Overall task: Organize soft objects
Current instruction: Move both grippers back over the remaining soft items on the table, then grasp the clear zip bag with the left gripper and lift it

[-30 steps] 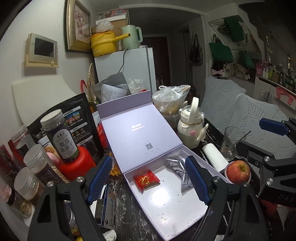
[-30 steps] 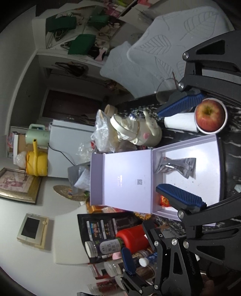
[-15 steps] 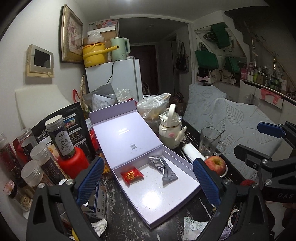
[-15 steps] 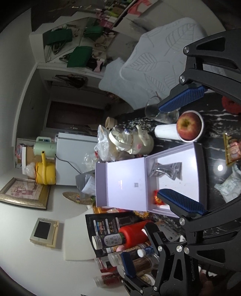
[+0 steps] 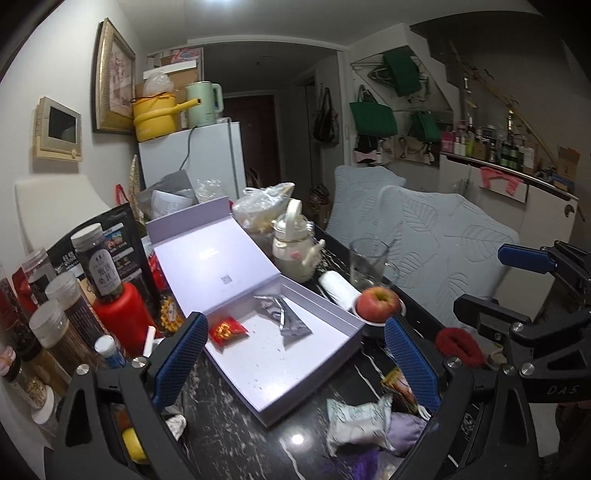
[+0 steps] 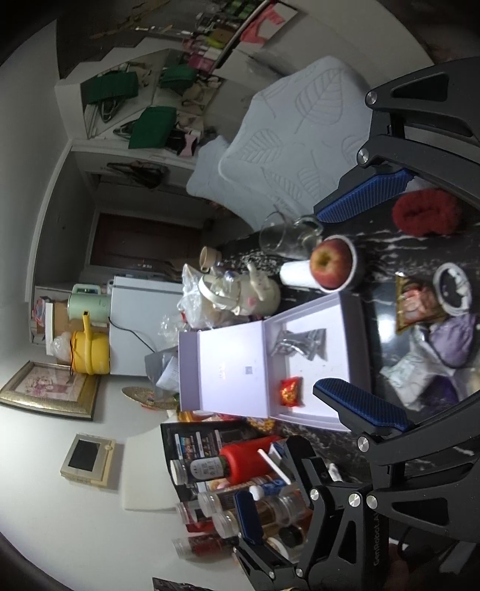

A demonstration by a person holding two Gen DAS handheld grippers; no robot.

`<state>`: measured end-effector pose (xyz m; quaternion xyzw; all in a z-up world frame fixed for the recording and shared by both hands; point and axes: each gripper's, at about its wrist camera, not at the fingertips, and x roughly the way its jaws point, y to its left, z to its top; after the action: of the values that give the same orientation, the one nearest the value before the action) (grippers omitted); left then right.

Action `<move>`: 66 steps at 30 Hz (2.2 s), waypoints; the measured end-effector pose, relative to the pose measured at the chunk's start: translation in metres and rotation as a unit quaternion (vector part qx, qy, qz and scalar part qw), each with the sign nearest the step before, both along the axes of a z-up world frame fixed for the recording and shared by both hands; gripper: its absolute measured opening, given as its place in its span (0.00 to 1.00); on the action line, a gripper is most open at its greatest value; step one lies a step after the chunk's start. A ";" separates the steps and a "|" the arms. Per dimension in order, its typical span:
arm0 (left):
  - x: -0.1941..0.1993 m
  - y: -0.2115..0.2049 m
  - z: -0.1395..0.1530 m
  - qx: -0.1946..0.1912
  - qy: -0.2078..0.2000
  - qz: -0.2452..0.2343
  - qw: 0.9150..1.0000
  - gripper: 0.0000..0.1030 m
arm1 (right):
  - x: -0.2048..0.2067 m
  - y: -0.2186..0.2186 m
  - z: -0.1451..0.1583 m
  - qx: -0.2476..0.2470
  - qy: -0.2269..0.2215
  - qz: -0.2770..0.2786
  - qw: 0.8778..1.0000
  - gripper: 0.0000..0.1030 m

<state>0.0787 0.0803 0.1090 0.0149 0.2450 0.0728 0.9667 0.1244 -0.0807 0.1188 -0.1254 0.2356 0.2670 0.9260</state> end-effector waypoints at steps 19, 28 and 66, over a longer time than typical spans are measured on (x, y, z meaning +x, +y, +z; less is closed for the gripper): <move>-0.041 -0.039 -0.040 -0.019 0.036 -0.050 0.998 0.95 | -0.044 -0.053 -0.048 0.013 0.031 -0.053 0.998 0.85; -0.047 -0.050 -0.071 -0.052 0.069 -0.067 0.994 0.95 | -0.054 -0.072 -0.078 0.013 0.060 -0.092 0.994 0.85; -0.025 -0.088 -0.197 -0.042 0.220 -0.116 0.968 0.45 | -0.042 -0.100 -0.171 0.002 0.161 -0.111 0.981 0.85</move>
<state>0.0536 -0.0078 -0.0883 0.0187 0.4515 -0.0551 0.8904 0.0819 -0.1805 -0.0520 -0.0521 0.3936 0.1801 0.9000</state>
